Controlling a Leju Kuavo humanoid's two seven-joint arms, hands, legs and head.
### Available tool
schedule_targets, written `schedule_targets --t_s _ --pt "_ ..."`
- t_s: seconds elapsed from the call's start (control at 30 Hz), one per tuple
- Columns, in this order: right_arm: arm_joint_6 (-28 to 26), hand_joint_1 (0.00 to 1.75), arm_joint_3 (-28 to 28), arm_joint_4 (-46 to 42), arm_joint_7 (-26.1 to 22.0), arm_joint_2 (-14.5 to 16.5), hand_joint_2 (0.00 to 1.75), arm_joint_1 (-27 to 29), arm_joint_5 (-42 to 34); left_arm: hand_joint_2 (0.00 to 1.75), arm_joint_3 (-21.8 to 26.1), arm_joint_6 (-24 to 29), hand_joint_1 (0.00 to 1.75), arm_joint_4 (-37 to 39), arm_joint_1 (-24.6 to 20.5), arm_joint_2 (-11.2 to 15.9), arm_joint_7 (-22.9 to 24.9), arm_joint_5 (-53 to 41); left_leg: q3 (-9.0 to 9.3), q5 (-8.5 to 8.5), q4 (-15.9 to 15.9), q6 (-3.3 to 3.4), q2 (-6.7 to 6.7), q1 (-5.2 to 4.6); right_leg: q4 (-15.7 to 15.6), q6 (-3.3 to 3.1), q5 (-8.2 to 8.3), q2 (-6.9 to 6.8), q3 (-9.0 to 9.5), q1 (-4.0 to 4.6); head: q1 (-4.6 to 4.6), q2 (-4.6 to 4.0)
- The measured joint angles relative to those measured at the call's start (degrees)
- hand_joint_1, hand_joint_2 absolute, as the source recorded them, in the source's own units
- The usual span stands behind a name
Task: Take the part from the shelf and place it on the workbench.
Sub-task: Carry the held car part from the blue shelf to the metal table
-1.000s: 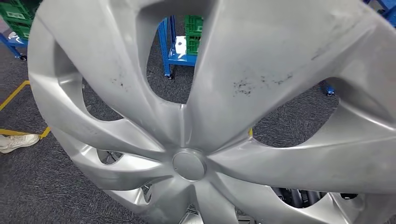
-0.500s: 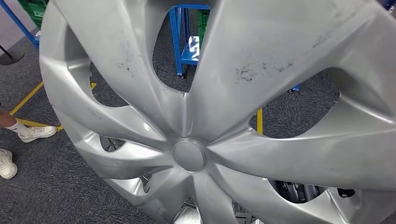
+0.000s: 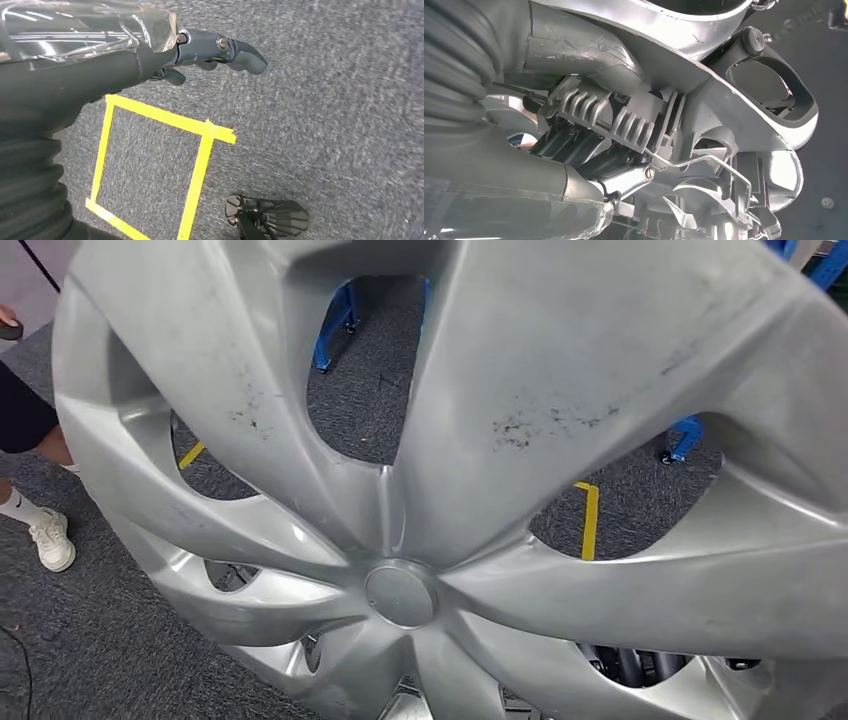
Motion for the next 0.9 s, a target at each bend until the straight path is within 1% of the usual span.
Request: schedule_targets --t_s 0.03,0.07,0.1,0.13,0.17,0.2,0.23,0.27,0.3,0.33,0.37,0.4,0.43,0.47,0.5,0.53,0.57,0.6,0.63,0.67,0.7,0.73,0.77,0.8,0.83,0.87,0.9 --pt "0.07 1.75 -0.05 0.0 0.0 -0.01 1.75 0.1 0.06 1.75 0.0 0.01 0.0 0.0 0.02 -0.04 0.03 -0.05 0.02 0.02 0.03 -0.01 -0.67 0.0 -0.94 0.42 0.74 0.08 0.4 -0.05 0.01 0.0" --pt "0.13 1.75 -0.1 0.0 0.0 -0.01 1.75 0.18 0.14 1.75 0.0 0.0 0.0 0.0 0.02 -0.09 0.07 -0.15 0.05 0.03 0.11 -0.06 -1.39 0.02 -4.19 0.9 2.25 0.31 1.93 -0.15 0.02 0.0" --pt "0.17 1.75 -0.14 -0.01 0.0 -0.01 1.75 0.21 0.22 1.75 0.0 0.0 0.0 0.0 0.01 -0.14 0.1 -0.3 0.03 0.0 0.27 -0.17 -2.1 0.05 -8.71 1.26 4.01 1.05 4.05 -0.33 0.03 -0.01" --pt "0.21 1.75 -0.16 -0.01 0.0 0.01 1.75 0.26 0.27 1.75 0.0 -0.01 0.0 0.0 0.01 -0.19 0.13 -0.42 -0.06 -0.08 0.5 -0.38 -2.74 -0.04 -12.65 1.3 5.48 1.75 5.91 -0.38 0.03 -0.01" --pt "0.22 1.75 -0.19 -0.04 -0.01 0.03 1.75 0.29 0.31 1.75 0.0 -0.01 0.0 0.0 0.03 -0.21 0.15 -0.51 -0.21 -0.14 0.71 -0.64 -3.27 -0.12 -15.32 1.09 6.43 2.26 7.19 -0.4 0.02 -0.01" --pt "0.23 1.75 -0.21 -0.08 -0.02 0.06 1.75 0.3 0.31 1.75 0.0 -0.02 0.0 0.0 0.08 -0.22 0.16 -0.57 -0.42 -0.15 0.84 -0.95 -3.68 -0.18 -16.48 0.67 6.84 2.55 7.73 -0.32 -0.01 -0.01" --pt "0.24 1.75 -0.22 -0.11 -0.04 0.1 1.75 0.31 0.32 1.75 0.0 -0.02 0.0 0.0 0.15 -0.22 0.17 -0.57 -0.59 -0.09 0.87 -1.28 -4.0 -0.19 -16.46 0.21 6.97 2.24 7.75 -0.12 -0.03 -0.01" --pt "0.25 1.75 -0.24 -0.15 -0.05 0.15 1.75 0.3 0.32 1.75 0.01 -0.02 0.0 0.0 0.24 -0.2 0.18 -0.58 -0.75 -0.04 0.89 -1.55 -4.21 -0.09 -16.52 -0.16 7.12 1.85 7.77 -0.2 -0.04 -0.01" --pt "0.25 1.75 -0.24 -0.16 -0.07 0.21 1.75 0.28 0.32 1.75 0.01 -0.02 0.0 0.01 0.31 -0.22 0.18 -0.58 -1.03 -0.22 1.18 -1.84 -3.77 -0.06 -16.61 -0.5 7.26 1.49 7.81 -0.27 -0.05 -0.01" --pt "0.25 1.75 -0.24 -0.18 -0.07 0.3 1.75 0.29 0.32 1.75 0.02 -0.02 0.0 0.02 0.33 -0.24 0.19 -0.58 -1.54 -0.9 2.2 -2.13 -2.78 -0.04 -16.71 -0.84 7.32 1.05 7.86 -0.37 -0.19 -0.01" --pt "0.25 1.75 -0.24 -0.21 -0.07 0.39 1.75 0.31 0.31 1.75 0.02 -0.02 0.0 0.03 0.27 -0.23 0.19 -0.58 -2.57 -2.2 4.38 -2.42 -1.44 -0.01 -16.8 -1.12 7.34 0.58 7.9 -0.48 -0.35 -0.01" --pt "0.25 1.75 -0.25 -0.23 -0.08 0.46 1.75 0.36 0.31 1.75 0.02 -0.02 0.0 0.04 0.19 -0.25 0.19 -0.58 -4.15 -3.97 7.77 -2.71 0.03 0.07 -16.8 -1.32 7.29 0.05 7.91 -0.41 -0.51 -0.01" --pt "0.25 1.75 -0.25 -0.25 -0.08 0.51 1.75 0.43 0.31 1.75 0.01 -0.02 0.0 0.04 0.1 -0.22 0.19 -0.58 -6.01 -5.84 11.83 -2.97 0.93 0.24 -16.79 -1.45 7.22 -0.51 7.9 -0.33 -0.66 -0.01" --pt "0.25 1.75 -0.25 -0.26 -0.09 0.52 1.75 0.51 0.31 1.75 0.01 -0.02 0.0 0.04 0.07 -0.22 0.2 -0.58 -7.74 -7.24 15.52 -3.17 1.37 0.42 -16.78 -1.49 7.19 -1.11 7.89 -0.27 -0.67 -0.01" --pt "0.25 1.75 -0.25 -0.26 -0.09 0.54 1.75 0.57 0.31 1.75 0.01 -0.02 0.0 0.04 0.1 -0.24 0.2 -0.58 -8.75 -7.74 17.65 -3.29 1.58 0.56 -16.77 -1.51 7.16 -1.74 7.9 -0.24 -0.67 -0.01" --pt "0.25 1.75 -0.25 -0.26 -0.09 0.55 1.75 0.61 0.31 1.75 0.01 -0.02 0.0 0.04 0.13 -0.27 0.2 -0.58 -8.58 -7.1 17.34 -3.34 1.77 0.64 -16.77 -1.52 7.14 -2.34 7.91 -0.22 -0.67 0.0" --pt "0.25 1.75 -0.25 -0.26 -0.09 0.56 1.75 0.63 0.32 1.75 0.01 -0.02 0.0 0.04 0.15 -0.28 0.21 -0.58 -7.16 -5.53 14.61 -3.3 2.13 0.67 -16.77 -1.52 7.11 -2.94 7.95 -0.22 -0.67 0.0" --pt "0.25 1.75 -0.25 -0.27 -0.09 0.59 1.75 0.63 0.32 1.75 0.02 -0.02 0.0 0.04 0.13 -0.26 0.2 -0.58 -4.81 -3.6 10.21 -3.15 3.02 0.62 -16.77 -1.46 7.07 -3.49 8.02 -0.19 -0.67 0.0" --pt "0.25 1.75 -0.25 -0.29 -0.09 0.63 1.75 0.63 0.32 1.75 0.01 -0.02 0.0 0.04 0.06 -0.22 0.2 -0.58 -2.57 -2.21 5.99 -2.95 4.12 0.4 -16.78 -1.36 7.01 -4.0 8.08 -0.05 -0.67 0.0" --pt "0.25 1.75 -0.25 -0.31 -0.09 0.67 1.75 0.6 0.32 1.75 0.01 -0.02 0.0 0.04 -0.04 -0.19 0.2 -0.58 -0.97 -1.36 2.88 -2.68 4.95 0.18 -16.79 -1.21 6.93 -4.43 8.11 0.09 -0.64 -0.01" --pt "0.25 1.75 -0.25 -0.32 -0.09 0.7 1.75 0.6 0.32 1.75 0.02 -0.02 0.0 0.03 -0.11 -0.15 0.2 -0.58 -0.22 -1.13 1.28 -2.42 5.46 -0.05 -16.81 -0.99 6.86 -4.85 8.14 0.22 -0.65 -0.01" --pt "0.25 1.75 -0.25 -0.33 -0.09 0.72 1.75 0.59 0.32 1.75 0.01 -0.02 0.0 0.03 -0.13 -0.13 0.2 -0.58 -0.29 -1.28 1.01 -2.17 5.29 -0.26 -16.89 -0.72 6.84 -5.29 8.18 0.31 -0.62 -0.01" --pt "0.25 1.75 -0.25 -0.33 -0.09 0.73 1.75 0.56 0.32 1.75 0.01 -0.02 0.0 0.03 -0.09 -0.11 0.2 -0.58 -0.37 -1.13 0.82 -1.84 4.68 -0.32 -17.03 -0.41 6.84 -5.77 8.31 0.32 -0.63 -0.01" --pt "0.26 1.75 -0.26 -0.34 -0.09 0.74 1.75 0.56 0.32 1.75 0.01 -0.02 0.0 0.03 0.01 -0.08 0.21 -0.58 -0.17 -0.88 0.51 -1.51 4.11 -0.2 -16.97 -0.11 6.74 -5.76 8.33 0.24 -0.63 0.0" --pt "0.29 1.75 -0.26 -0.37 -0.09 0.74 1.75 0.56 0.33 1.75 0.01 -0.02 0.0 0.03 0.06 -0.08 0.23 -0.58 0.08 -0.53 0.13 -1.1 3.51 -0.06 -16.37 0.07 6.31 -4.92 8.11 0.16 -0.56 0.0" --pt "0.34 1.75 -0.28 -0.39 -0.09 0.73 1.75 0.58 0.34 1.75 0.01 -0.03 0.0 0.04 0.03 -0.09 0.25 -0.58 0.34 -0.15 -0.26 -0.71 2.9 0.1 -14.69 0.07 5.38 -3.61 7.39 0.1 -0.49 0.0" --pt "0.43 1.75 -0.34 -0.4 -0.09 0.7 1.75 0.62 0.36 1.75 0.01 -0.05 0.0 0.04 -0.01 -0.11 0.27 -0.58 0.54 0.15 -0.5 -0.42 2.27 0.25 -11.58 -0.08 3.91 -2.0 5.94 0.02 -0.33 0.0"
